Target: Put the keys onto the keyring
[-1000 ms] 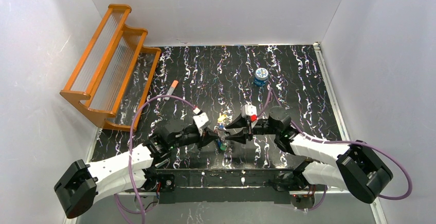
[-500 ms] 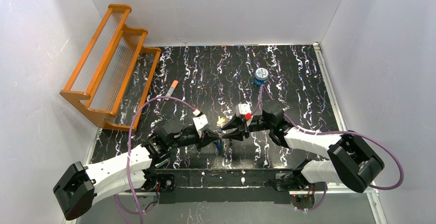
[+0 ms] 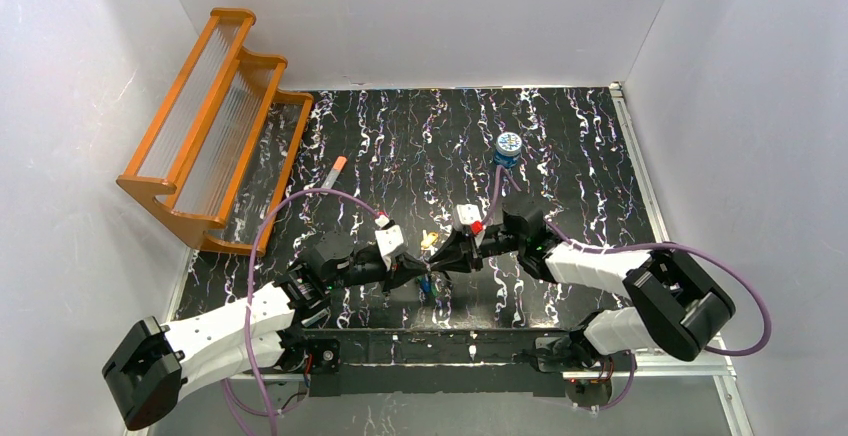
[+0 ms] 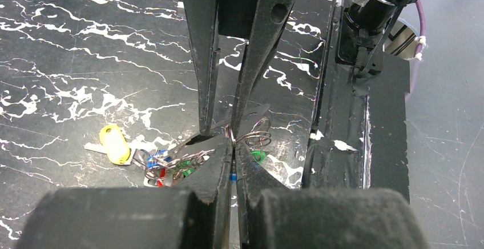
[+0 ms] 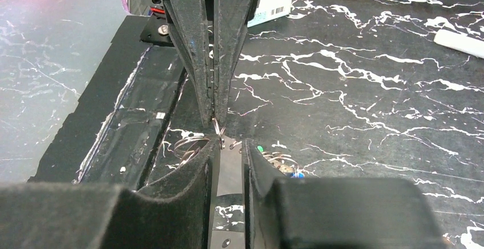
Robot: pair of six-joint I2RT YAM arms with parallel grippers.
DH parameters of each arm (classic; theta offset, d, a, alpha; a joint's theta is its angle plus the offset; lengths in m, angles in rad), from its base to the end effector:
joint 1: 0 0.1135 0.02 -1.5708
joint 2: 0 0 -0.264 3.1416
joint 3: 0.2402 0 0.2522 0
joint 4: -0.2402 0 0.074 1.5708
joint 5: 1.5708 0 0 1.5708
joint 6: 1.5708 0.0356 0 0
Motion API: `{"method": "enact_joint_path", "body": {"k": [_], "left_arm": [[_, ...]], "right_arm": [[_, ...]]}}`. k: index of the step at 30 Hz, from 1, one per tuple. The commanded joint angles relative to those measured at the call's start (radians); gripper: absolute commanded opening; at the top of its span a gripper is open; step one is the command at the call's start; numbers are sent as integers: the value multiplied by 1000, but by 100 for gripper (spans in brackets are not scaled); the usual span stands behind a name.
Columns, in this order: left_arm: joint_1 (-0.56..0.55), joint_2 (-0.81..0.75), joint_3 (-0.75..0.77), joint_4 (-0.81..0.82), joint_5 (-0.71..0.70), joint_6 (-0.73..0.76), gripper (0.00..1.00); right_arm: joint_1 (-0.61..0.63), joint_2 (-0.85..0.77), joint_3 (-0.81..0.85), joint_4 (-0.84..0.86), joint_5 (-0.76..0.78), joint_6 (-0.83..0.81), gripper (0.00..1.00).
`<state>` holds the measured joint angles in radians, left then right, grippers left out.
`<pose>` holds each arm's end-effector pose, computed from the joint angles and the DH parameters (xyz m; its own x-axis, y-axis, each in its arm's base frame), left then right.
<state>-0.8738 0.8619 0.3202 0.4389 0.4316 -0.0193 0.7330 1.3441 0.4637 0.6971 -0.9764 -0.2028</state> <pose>0.1136 -0.1589 0.2281 -0.0844 0.0736 -0.9937 0.9621 0.2654 -0.0621 0.1700 0.1927 0.2030 0.0647 -0.0935 -0.9935 -0.9873 -0.1508 -0.0501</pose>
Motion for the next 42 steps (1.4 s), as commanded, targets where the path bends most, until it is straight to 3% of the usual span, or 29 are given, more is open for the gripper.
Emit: {"method": "enact_joint_path", "body": {"k": [1, 6, 9, 13, 17, 21, 27, 35, 42], "left_arm": [[-4, -14, 8, 28, 33, 11, 0], [-4, -15, 7, 30, 31, 8, 0], [-4, -16, 6, 34, 28, 6, 0], [-4, -22, 9, 34, 6, -5, 2], [-4, -72, 13, 39, -56, -29, 44], [-4, -154, -2, 93, -156, -75, 63], [-4, -236, -36, 162, -311, -135, 70], [-4, -298, -82, 179, -402, -169, 75], [-4, -317, -104, 132, -472, -203, 83]], "right_arm": [[-1, 16, 50, 28, -47, -17, 27], [-3, 32, 59, 49, -79, -4, 20], [-3, 40, 63, 46, -90, 6, 1], [-3, 32, 62, 29, -70, 23, 1], [-2, 3, 55, 11, -8, 48, 1], [-2, -26, 50, -15, 51, 57, 1], [-4, -68, 20, -22, 114, 57, 1], [-3, -73, 20, -31, 156, 71, 1], [-3, -60, 148, -244, 307, 86, 1]]}}
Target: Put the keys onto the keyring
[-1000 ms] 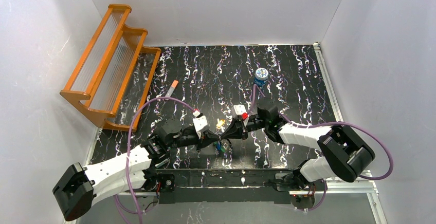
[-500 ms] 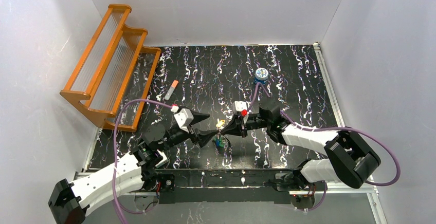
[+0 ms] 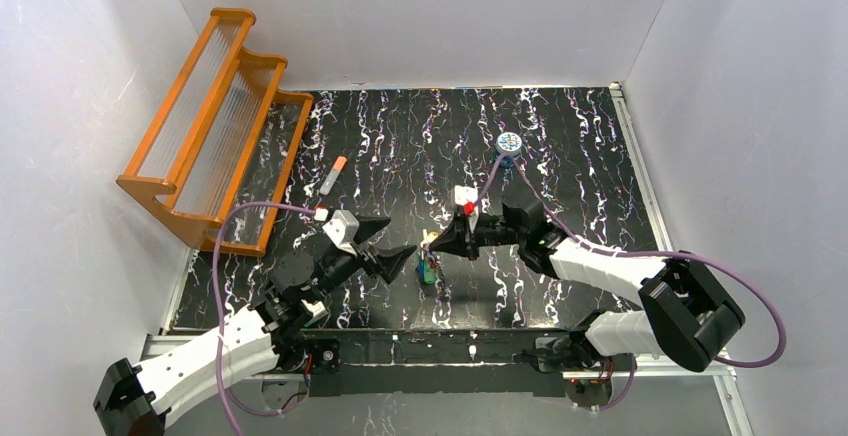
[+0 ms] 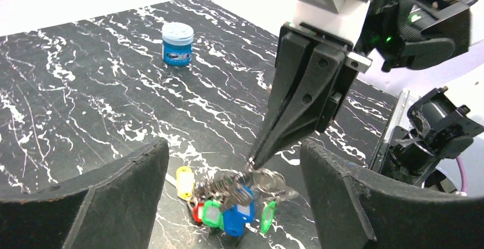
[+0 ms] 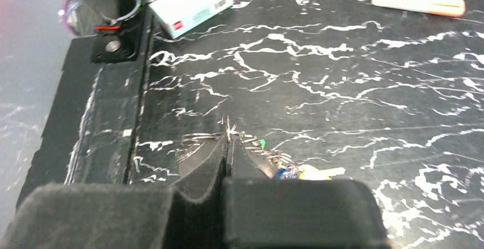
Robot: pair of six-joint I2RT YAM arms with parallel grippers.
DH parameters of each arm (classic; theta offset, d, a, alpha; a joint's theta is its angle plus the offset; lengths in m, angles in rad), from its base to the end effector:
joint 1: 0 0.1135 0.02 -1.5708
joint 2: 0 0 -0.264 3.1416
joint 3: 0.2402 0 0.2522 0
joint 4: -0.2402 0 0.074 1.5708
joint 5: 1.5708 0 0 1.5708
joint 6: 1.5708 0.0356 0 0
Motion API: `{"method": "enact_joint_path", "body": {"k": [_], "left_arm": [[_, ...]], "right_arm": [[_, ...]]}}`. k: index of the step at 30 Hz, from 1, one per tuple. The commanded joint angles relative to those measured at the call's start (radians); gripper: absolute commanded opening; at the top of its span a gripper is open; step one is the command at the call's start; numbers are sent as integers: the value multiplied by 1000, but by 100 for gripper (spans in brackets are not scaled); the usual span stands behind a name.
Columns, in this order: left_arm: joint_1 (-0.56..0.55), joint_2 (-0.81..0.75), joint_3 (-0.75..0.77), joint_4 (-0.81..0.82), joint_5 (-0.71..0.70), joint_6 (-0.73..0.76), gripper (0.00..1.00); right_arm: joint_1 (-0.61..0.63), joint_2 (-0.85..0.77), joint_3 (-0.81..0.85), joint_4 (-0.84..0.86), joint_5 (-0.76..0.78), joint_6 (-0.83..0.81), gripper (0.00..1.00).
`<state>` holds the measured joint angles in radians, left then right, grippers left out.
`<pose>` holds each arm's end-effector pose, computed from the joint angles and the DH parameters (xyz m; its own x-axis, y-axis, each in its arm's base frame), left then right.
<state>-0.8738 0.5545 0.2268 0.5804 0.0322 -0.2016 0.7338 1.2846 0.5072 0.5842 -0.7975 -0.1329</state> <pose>0.0973 -0.1180 0.2579 -0.0002 -0.3115 -0.9502 0.8026 0.5668 -0.1860 0.1754 0.1925 0.2187 -0.0102 -0.1339 -0.9909 -0.9995 0.0309 0.0061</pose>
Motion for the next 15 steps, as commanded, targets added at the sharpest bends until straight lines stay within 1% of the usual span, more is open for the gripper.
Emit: {"method": "enact_joint_path", "body": {"k": [1, 4, 6, 8, 9, 10, 15], "left_arm": [[-4, -5, -11, -18, -81, -22, 84], [-4, 26, -3, -28, -97, -25, 86], [-4, 51, 13, -44, -100, -25, 87], [-4, 75, 32, -76, -114, -37, 89], [-4, 85, 44, -94, -121, -51, 95], [-4, 95, 55, -116, -130, -62, 97], [-4, 143, 93, -186, -169, -116, 98]], "right_arm": [[-2, -5, 127, -173, 171, 19, 1], [-4, -28, 184, -265, 300, 29, 1], [-4, -61, 193, -283, 382, 29, 1], [-5, -91, 176, -221, 526, 110, 1], [-5, -101, 187, -242, 604, 171, 1], [-5, -103, 234, -302, 662, 187, 1], [-6, -32, 415, -535, 691, 191, 1]]}}
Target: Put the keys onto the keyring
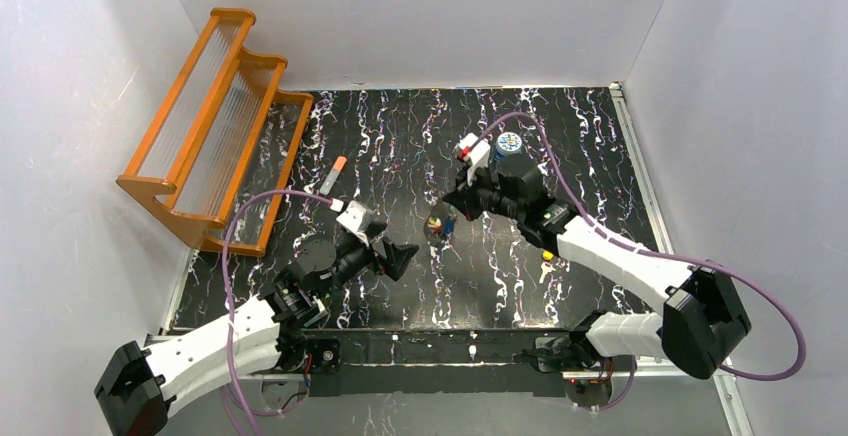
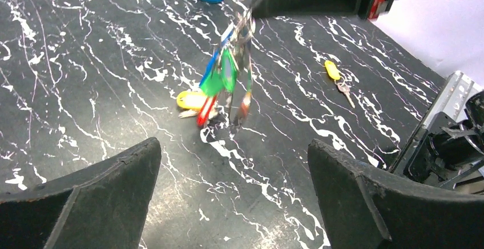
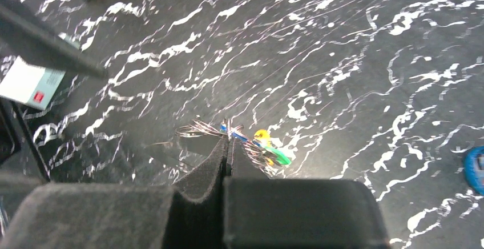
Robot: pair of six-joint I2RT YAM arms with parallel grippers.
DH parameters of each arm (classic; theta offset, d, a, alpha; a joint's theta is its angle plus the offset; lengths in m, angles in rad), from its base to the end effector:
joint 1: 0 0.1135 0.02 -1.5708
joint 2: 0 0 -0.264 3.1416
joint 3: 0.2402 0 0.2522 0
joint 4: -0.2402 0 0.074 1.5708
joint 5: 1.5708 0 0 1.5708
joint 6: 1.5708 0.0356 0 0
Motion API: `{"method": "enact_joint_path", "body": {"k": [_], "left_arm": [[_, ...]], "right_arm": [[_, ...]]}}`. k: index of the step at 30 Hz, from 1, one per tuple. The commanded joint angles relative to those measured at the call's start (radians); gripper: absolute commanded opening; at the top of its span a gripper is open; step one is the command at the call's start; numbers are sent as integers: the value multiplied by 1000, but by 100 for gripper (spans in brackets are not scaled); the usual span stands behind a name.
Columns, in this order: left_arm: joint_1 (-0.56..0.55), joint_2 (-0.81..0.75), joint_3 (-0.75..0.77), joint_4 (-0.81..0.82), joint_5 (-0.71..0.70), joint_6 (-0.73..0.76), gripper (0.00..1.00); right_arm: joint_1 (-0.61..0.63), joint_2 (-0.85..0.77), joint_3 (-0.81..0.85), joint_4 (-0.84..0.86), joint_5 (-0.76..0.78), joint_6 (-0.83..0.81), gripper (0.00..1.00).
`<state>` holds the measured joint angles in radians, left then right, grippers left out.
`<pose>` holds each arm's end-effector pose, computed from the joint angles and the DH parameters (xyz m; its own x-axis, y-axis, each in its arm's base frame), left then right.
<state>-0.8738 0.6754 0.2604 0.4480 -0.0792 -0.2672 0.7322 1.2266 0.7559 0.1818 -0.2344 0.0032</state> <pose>0.1124 -0.1299 0.2383 -0.1680 -0.2094 -0.9633 0.6939 0.6690 -0.2664 0.2031 0.1937 0.2734 -0.2145 -0.1886 -0.9583 -0.8151 0.5752 0.0692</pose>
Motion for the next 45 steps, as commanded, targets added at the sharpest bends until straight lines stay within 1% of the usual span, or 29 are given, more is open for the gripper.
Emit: {"method": "enact_joint_path", "body": {"k": [1, 6, 10, 12, 14, 17, 21, 23, 26, 31, 34, 36, 39, 40, 42, 45], "left_arm": [[-4, 32, 62, -55, -64, -64, 98], [-4, 100, 96, -78, -76, -124, 98], [-4, 176, 159, -164, -117, -181, 98], [-4, 222, 189, -194, -123, -196, 98], [-3, 271, 211, -195, -86, -199, 98], [-2, 339, 204, -108, 48, -170, 98], [-4, 417, 157, 111, 232, -134, 98], [-4, 450, 140, 213, 287, -107, 98], [-5, 509, 163, 272, 333, -39, 98], [-11, 652, 280, 266, 478, 115, 96], [-14, 752, 371, 249, 547, 191, 96], [-17, 831, 436, 241, 587, 210, 95], [-34, 960, 539, 238, 649, 229, 86], [-44, 1002, 586, 237, 662, 234, 84], [-71, 1083, 654, 236, 680, 249, 82], [-117, 1200, 761, 228, 666, 260, 81]], "right_arm": [[-5, 41, 188, -157, 137, 63, 1], [-8, 52, 219, -137, 195, 123, 1], [-26, 103, 305, -173, 228, 140, 1], [-41, 151, 380, -245, 201, 133, 1], [-57, 187, 439, -269, 154, 129, 1], [-90, 217, 493, -254, 100, 170, 1], [-136, 246, 558, -247, 37, 202, 1], [-155, 253, 588, -241, 28, 213, 1], [-191, 264, 634, -249, 31, 234, 1], [-303, 286, 685, -282, -30, 321, 1], [-386, 276, 678, -279, -88, 396, 1], [-434, 265, 663, -264, -123, 437, 1], [-488, 251, 638, -243, -161, 469, 1], [-500, 249, 636, -242, -170, 473, 1], [-521, 242, 632, -248, -175, 479, 1], [-557, 223, 616, -239, -176, 505, 1]]}}
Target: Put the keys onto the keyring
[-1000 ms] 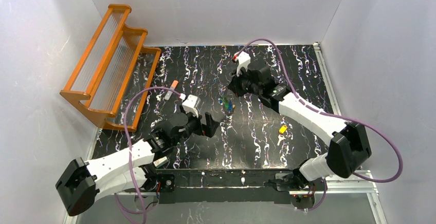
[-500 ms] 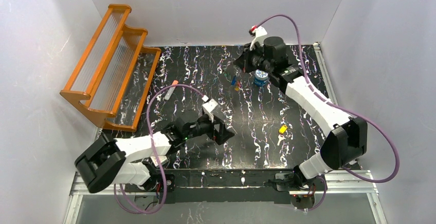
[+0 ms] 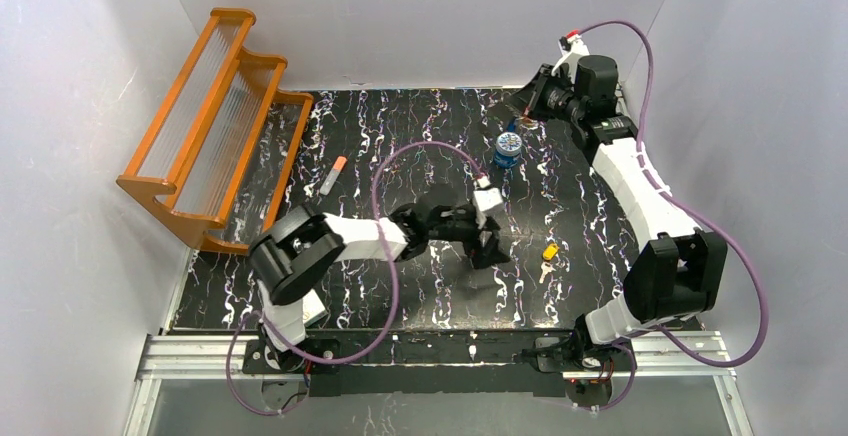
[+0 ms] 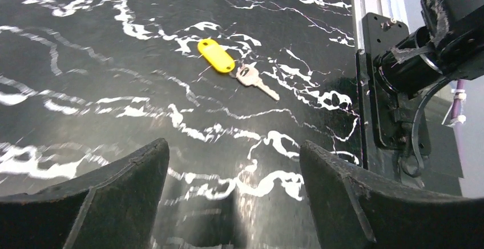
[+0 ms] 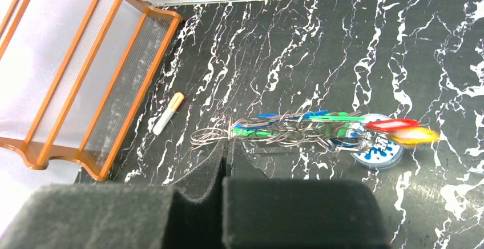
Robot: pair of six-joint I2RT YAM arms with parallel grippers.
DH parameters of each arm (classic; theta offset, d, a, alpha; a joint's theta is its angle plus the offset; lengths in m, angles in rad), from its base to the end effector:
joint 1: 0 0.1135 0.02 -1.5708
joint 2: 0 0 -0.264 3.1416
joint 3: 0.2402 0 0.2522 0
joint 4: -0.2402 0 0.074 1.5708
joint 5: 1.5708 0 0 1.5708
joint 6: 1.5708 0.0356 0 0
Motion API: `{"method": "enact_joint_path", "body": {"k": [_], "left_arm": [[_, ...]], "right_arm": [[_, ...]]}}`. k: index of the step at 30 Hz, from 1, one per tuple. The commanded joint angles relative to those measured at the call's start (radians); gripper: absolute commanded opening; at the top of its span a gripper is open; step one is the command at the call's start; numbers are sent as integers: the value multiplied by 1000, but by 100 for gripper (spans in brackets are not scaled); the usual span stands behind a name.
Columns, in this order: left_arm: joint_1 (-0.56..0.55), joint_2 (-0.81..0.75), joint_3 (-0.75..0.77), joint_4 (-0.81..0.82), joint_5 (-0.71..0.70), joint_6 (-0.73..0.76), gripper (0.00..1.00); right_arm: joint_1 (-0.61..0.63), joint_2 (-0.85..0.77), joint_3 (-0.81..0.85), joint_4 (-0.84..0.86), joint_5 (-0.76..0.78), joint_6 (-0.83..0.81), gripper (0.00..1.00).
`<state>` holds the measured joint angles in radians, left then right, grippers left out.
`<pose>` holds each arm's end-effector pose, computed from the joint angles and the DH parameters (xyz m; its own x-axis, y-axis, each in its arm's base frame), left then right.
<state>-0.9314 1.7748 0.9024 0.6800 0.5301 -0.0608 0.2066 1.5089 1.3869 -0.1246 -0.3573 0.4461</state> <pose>0.2121 -0.3155 0.2030 -0.1739 0.1461 -0.9739 0.9797 0.1257 -0.1561 0.3480 0.0857 0.3805 -0.4417 0.3204 -0.8380 -0.3697 0.7860 0.4954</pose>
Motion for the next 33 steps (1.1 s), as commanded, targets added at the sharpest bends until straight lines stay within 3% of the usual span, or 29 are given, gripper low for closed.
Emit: {"method": "enact_joint_path", "body": {"k": [1, 7, 13, 16, 24, 29, 33], "left_arm": [[-77, 152, 157, -6, 36, 48, 81], [-155, 345, 375, -71, -106, 16, 80], [-251, 446, 559, -240, -428, 99, 81], [-288, 479, 597, -268, -579, 117, 83], [-338, 583, 750, -426, -817, 142, 81], [-339, 609, 774, -475, -835, 125, 74], [-339, 586, 738, -465, -818, 112, 59]], "right_arm": [[-40, -64, -16, 67, -57, 66, 1], [-73, -85, -18, 48, -57, 73, 1], [-82, -100, -18, 33, -65, 73, 1], [-88, -106, -7, 7, -48, 48, 1], [-96, -127, 2, -19, -30, 16, 1], [-97, -133, -7, -24, -42, 14, 1], [-98, -134, -8, -23, -43, 14, 1]]}}
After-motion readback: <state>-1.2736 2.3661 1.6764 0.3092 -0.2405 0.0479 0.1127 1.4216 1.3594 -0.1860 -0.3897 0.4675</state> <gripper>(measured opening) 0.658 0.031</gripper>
